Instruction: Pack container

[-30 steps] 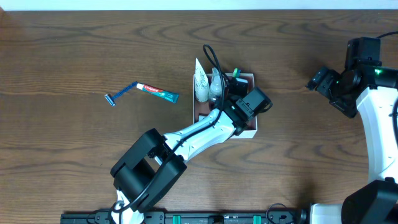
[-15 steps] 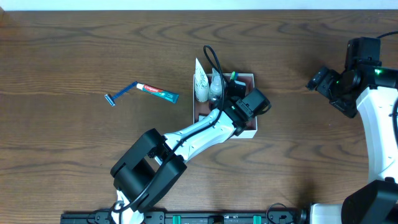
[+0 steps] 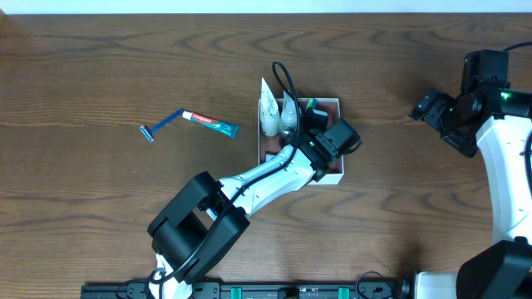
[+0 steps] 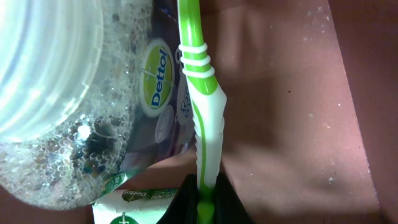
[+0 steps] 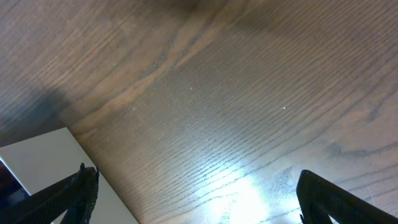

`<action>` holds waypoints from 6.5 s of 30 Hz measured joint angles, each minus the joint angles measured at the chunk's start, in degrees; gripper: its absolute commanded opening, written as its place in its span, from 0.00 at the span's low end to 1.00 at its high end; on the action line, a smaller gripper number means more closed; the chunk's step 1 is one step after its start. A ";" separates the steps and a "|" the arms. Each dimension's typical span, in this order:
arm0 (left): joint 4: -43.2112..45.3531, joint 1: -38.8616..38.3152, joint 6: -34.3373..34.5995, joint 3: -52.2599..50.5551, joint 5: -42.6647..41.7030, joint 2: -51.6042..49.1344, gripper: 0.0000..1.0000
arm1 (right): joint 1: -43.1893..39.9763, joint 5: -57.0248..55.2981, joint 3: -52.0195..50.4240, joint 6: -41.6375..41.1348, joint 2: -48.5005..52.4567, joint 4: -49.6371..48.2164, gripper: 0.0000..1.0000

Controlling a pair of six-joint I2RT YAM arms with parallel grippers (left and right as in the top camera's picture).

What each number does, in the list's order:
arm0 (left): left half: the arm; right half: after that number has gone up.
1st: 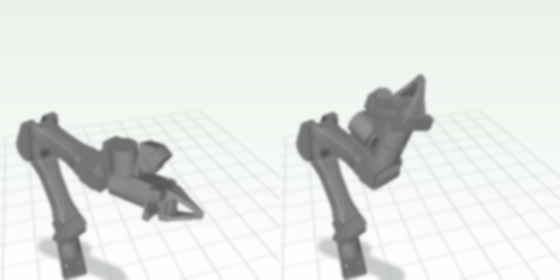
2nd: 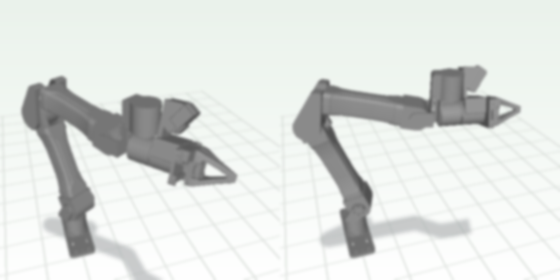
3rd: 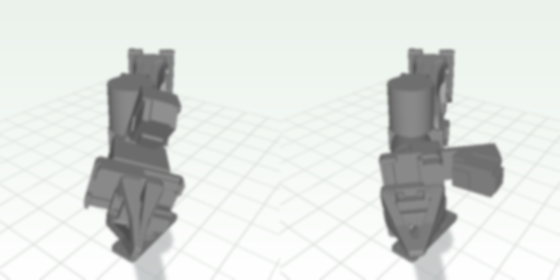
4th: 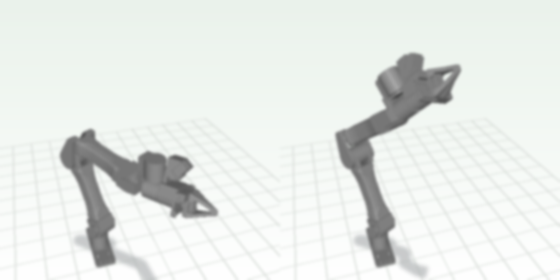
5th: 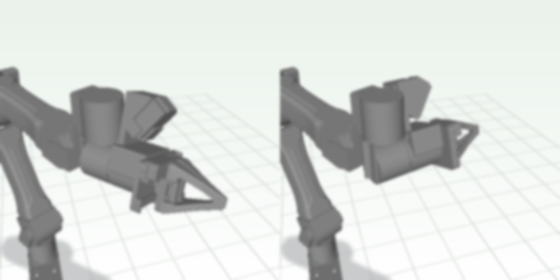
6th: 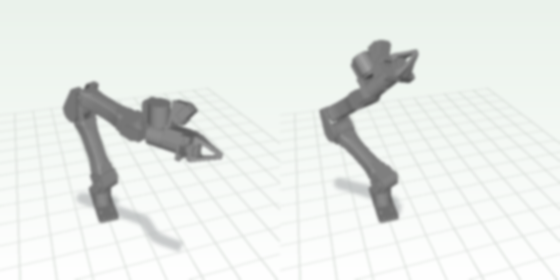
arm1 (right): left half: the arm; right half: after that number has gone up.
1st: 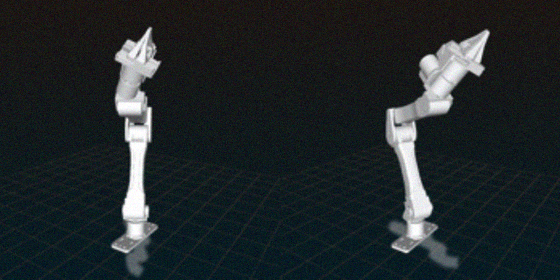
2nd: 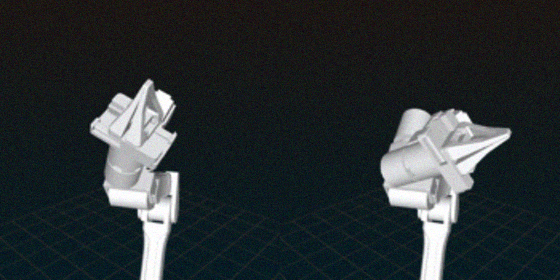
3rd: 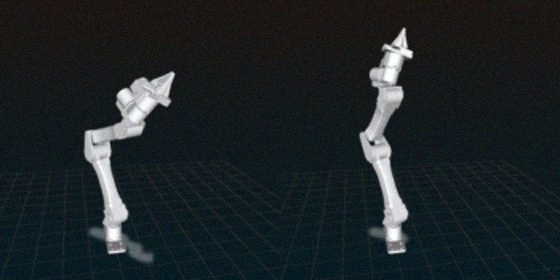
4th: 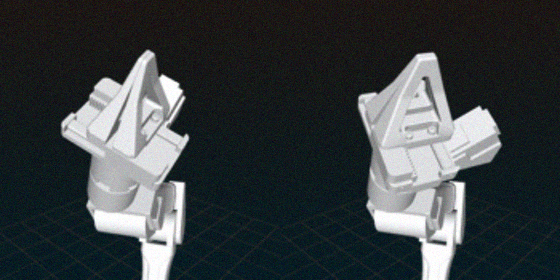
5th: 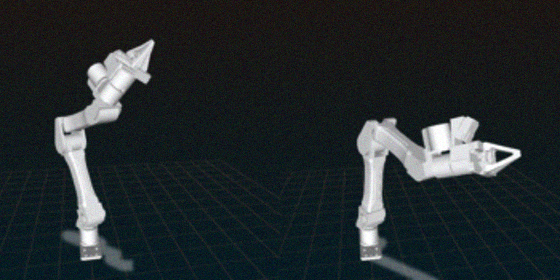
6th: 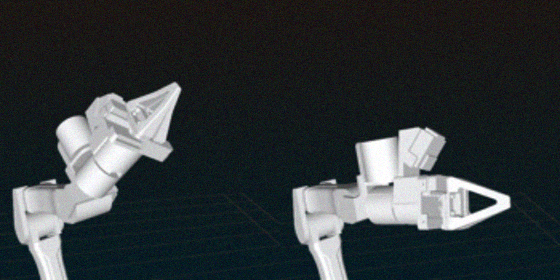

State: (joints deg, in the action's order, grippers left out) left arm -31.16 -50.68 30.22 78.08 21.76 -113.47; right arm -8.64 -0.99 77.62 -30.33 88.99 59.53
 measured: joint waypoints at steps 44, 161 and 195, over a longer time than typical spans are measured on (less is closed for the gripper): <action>7.04 0.00 -10.78 0.00 -0.59 0.98 0.32 | 0.00 0.00 0.00 0.00 0.00 0.00 0.99; -8.28 39.21 16.00 0.92 -21.14 -4.28 0.30 | 0.00 0.00 0.00 0.00 0.00 0.00 0.99; -24.76 39.19 -9.14 10.01 -22.69 -0.42 0.12 | 0.00 0.00 0.00 0.00 0.00 0.02 0.99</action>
State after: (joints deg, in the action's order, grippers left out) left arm -55.92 -11.49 21.08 88.09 -0.93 -113.89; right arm -8.64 -0.99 77.62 -30.33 88.99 59.55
